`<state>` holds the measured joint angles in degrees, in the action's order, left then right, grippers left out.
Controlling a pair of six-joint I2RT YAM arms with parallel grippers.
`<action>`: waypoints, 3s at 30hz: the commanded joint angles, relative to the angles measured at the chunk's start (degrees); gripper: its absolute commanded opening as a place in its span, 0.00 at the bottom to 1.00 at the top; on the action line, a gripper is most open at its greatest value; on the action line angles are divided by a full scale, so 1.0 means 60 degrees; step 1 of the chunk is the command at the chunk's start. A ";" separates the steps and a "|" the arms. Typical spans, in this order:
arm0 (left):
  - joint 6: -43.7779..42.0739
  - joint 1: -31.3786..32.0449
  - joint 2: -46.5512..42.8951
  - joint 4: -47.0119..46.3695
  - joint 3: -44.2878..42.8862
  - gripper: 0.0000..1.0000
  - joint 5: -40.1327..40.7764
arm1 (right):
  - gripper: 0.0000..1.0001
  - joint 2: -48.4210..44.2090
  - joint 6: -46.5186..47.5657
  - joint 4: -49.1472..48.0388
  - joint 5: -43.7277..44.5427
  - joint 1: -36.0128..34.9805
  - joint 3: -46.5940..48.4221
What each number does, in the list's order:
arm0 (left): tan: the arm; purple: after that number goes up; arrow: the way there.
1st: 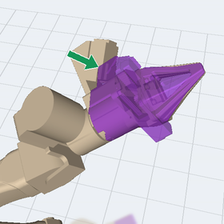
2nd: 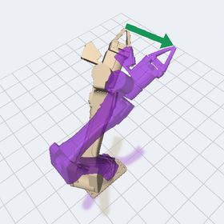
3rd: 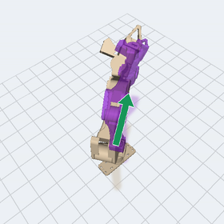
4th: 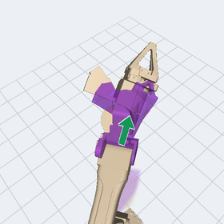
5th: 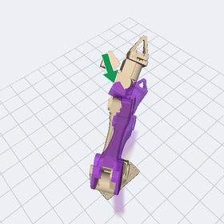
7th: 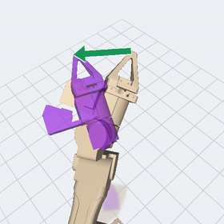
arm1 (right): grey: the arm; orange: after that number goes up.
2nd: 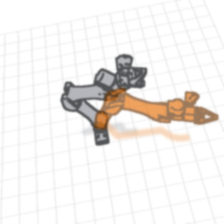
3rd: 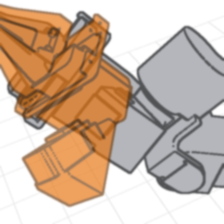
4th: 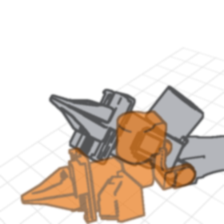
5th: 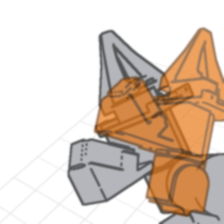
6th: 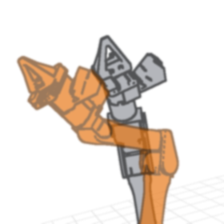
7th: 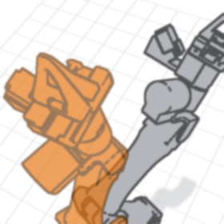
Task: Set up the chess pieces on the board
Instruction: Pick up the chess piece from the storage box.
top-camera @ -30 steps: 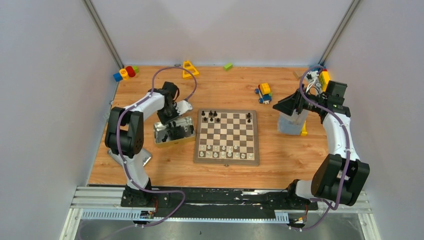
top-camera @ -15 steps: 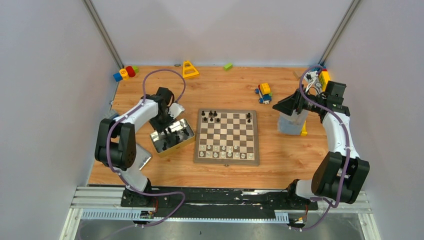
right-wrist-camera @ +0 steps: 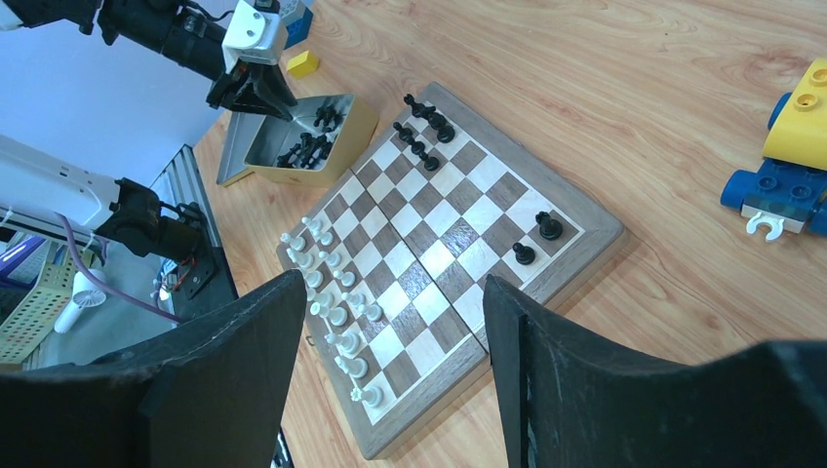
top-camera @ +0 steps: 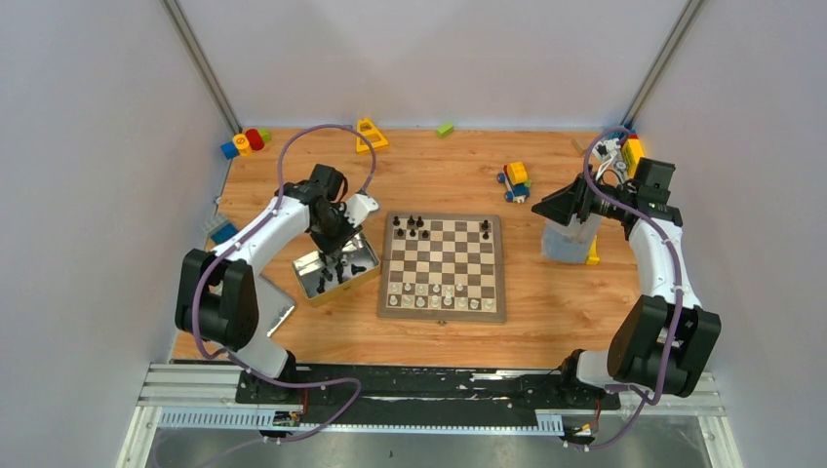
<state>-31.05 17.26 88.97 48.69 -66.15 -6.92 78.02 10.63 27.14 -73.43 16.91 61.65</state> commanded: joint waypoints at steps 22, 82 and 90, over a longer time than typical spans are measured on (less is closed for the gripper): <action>0.1781 0.0068 0.2404 -0.0723 -0.0940 0.30 -0.0836 | 0.68 0.0087 0.0322 -0.0259 -0.0072 -0.0039 -0.0035; 0.0766 0.0148 0.2175 -0.1595 0.0175 0.32 0.0383 | 0.69 -0.0083 0.0145 -0.0329 -0.0216 -0.0052 -0.0063; 0.0855 0.0149 0.2374 -0.1682 0.0232 0.38 0.0613 | 0.69 -0.0009 0.0147 -0.0332 -0.0225 -0.0049 -0.0065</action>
<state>-25.17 18.28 101.65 40.86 -64.20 -4.43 78.56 10.63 27.11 -73.01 16.91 61.43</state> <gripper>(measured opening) 0.376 0.690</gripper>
